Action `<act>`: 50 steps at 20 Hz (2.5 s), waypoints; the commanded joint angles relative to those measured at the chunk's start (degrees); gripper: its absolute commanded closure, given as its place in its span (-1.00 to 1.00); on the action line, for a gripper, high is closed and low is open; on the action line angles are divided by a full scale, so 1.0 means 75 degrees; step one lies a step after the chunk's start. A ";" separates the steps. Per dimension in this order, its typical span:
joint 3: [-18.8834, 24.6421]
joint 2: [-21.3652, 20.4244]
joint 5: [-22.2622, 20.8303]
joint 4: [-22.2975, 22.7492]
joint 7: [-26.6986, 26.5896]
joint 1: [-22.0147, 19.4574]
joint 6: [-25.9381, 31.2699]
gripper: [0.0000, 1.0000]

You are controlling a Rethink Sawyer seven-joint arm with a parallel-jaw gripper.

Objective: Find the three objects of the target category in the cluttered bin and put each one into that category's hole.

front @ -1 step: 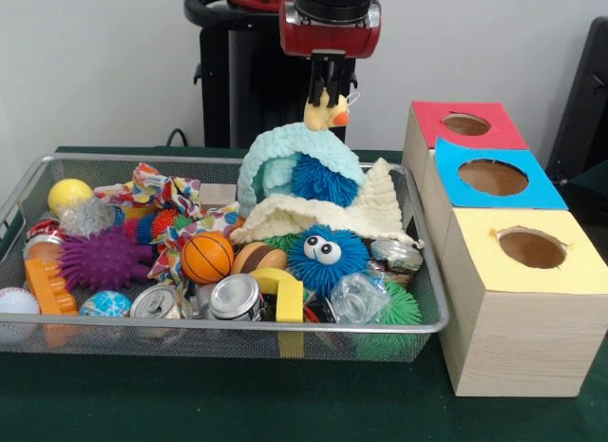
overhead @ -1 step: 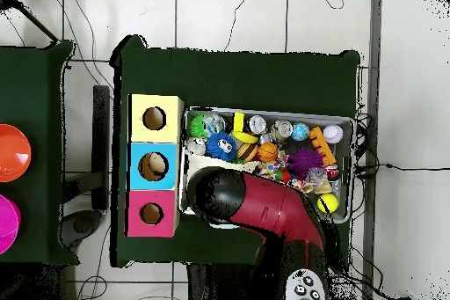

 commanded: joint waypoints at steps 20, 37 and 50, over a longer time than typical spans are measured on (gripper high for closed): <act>-0.0244 -0.0188 0.0604 0.0097 0.3021 0.0675 0.0997 1.00; -0.0302 -0.0275 0.0966 0.0267 0.3774 0.1235 0.1039 1.00; -0.0247 -0.0120 0.1171 0.0214 0.4100 0.1412 0.0698 1.00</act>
